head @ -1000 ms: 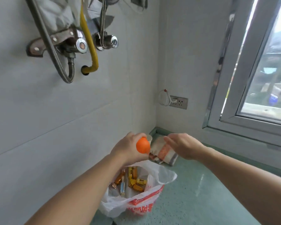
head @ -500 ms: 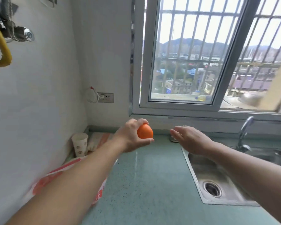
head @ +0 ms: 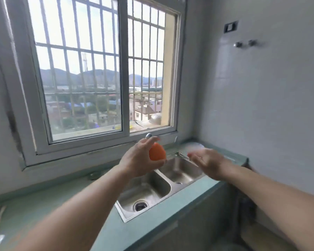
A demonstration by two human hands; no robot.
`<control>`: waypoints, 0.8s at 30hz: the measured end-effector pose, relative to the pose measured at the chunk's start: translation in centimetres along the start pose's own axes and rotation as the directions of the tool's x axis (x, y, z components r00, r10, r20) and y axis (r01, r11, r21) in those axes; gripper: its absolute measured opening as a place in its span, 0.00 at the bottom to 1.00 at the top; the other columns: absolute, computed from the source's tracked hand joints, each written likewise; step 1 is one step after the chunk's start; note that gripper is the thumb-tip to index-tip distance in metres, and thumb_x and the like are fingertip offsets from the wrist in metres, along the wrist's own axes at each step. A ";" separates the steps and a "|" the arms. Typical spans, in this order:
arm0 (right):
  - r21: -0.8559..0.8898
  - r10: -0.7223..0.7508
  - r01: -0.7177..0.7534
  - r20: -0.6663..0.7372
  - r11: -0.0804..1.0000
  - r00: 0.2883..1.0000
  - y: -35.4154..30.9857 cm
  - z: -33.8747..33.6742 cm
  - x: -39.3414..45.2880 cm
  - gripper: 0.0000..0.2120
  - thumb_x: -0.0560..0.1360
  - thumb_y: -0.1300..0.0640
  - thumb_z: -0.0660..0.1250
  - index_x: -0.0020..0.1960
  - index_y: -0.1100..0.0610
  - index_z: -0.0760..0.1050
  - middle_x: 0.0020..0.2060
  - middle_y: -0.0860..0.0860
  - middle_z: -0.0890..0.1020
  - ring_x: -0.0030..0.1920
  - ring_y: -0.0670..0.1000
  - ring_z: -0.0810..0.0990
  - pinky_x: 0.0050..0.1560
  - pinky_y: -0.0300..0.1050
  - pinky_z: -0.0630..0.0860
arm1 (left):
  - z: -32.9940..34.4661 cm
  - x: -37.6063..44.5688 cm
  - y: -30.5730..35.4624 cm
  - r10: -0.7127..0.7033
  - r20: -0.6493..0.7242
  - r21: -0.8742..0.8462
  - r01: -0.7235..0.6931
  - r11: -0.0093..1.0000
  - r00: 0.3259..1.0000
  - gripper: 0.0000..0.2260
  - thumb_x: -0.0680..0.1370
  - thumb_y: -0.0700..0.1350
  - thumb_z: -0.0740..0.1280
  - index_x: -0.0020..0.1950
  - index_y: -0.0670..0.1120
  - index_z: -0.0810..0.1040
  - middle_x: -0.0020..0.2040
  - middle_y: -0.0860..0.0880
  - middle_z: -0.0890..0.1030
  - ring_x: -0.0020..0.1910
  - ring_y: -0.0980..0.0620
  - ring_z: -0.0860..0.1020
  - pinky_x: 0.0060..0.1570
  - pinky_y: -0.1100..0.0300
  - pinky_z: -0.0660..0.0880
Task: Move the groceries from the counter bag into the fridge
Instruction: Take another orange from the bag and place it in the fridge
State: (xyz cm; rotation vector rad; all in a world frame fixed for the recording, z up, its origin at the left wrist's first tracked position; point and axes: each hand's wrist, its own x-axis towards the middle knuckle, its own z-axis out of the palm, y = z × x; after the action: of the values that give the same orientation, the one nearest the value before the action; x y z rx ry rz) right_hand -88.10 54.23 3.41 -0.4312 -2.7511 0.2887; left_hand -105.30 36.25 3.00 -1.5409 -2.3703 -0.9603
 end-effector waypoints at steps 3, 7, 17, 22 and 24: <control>-0.008 0.149 -0.150 -0.023 0.989 0.989 4.8 -4.2 -8.2 0.20 0.80 0.39 0.49 0.40 0.51 0.69 0.38 0.47 0.76 0.43 0.51 0.76 0.49 0.50 0.72 | 4.2 1.5 8.0 0.072 0.043 -0.071 -0.069 0.995 0.996 0.33 0.67 0.61 0.74 0.67 0.59 0.65 0.58 0.52 0.75 0.54 0.49 0.74 0.53 0.53 0.73; 0.011 0.387 -0.389 -0.132 0.921 0.913 10.1 -9.6 -19.8 0.20 0.79 0.37 0.49 0.45 0.49 0.72 0.40 0.46 0.78 0.43 0.49 0.77 0.49 0.51 0.74 | 9.9 2.3 19.8 0.239 0.078 -0.209 -0.219 0.953 0.968 0.30 0.64 0.62 0.75 0.61 0.56 0.69 0.52 0.53 0.76 0.50 0.50 0.76 0.50 0.55 0.74; 0.045 0.719 -0.798 -0.466 0.601 0.515 16.2 -20.1 -41.5 0.21 0.80 0.39 0.50 0.40 0.53 0.69 0.36 0.49 0.77 0.41 0.52 0.76 0.44 0.52 0.73 | 21.8 1.7 45.6 0.704 0.168 -0.566 -0.517 0.642 0.690 0.33 0.64 0.60 0.77 0.66 0.57 0.69 0.60 0.54 0.73 0.54 0.52 0.72 0.50 0.60 0.71; 0.028 0.763 -0.922 -0.571 0.386 0.302 17.6 -23.3 -48.1 0.20 0.80 0.41 0.51 0.41 0.55 0.69 0.37 0.49 0.77 0.40 0.53 0.75 0.44 0.51 0.73 | 26.8 1.8 54.4 0.830 0.172 -0.692 -0.535 0.485 0.530 0.32 0.64 0.60 0.77 0.63 0.56 0.67 0.56 0.54 0.71 0.54 0.51 0.73 0.47 0.58 0.77; 0.048 0.767 -0.955 -0.608 0.293 0.205 17.8 -24.2 -50.3 0.21 0.80 0.40 0.50 0.39 0.55 0.67 0.35 0.49 0.76 0.39 0.52 0.75 0.42 0.51 0.71 | 28.7 2.0 57.6 0.883 0.146 -0.731 -0.553 0.401 0.447 0.31 0.65 0.60 0.77 0.62 0.55 0.68 0.56 0.54 0.72 0.53 0.52 0.73 0.45 0.60 0.75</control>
State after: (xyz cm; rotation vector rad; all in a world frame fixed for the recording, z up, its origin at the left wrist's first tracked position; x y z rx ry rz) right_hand -29.69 57.82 6.31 -1.9107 -1.6330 -0.0928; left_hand -50.54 69.93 6.06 -3.0815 -1.1139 -1.1426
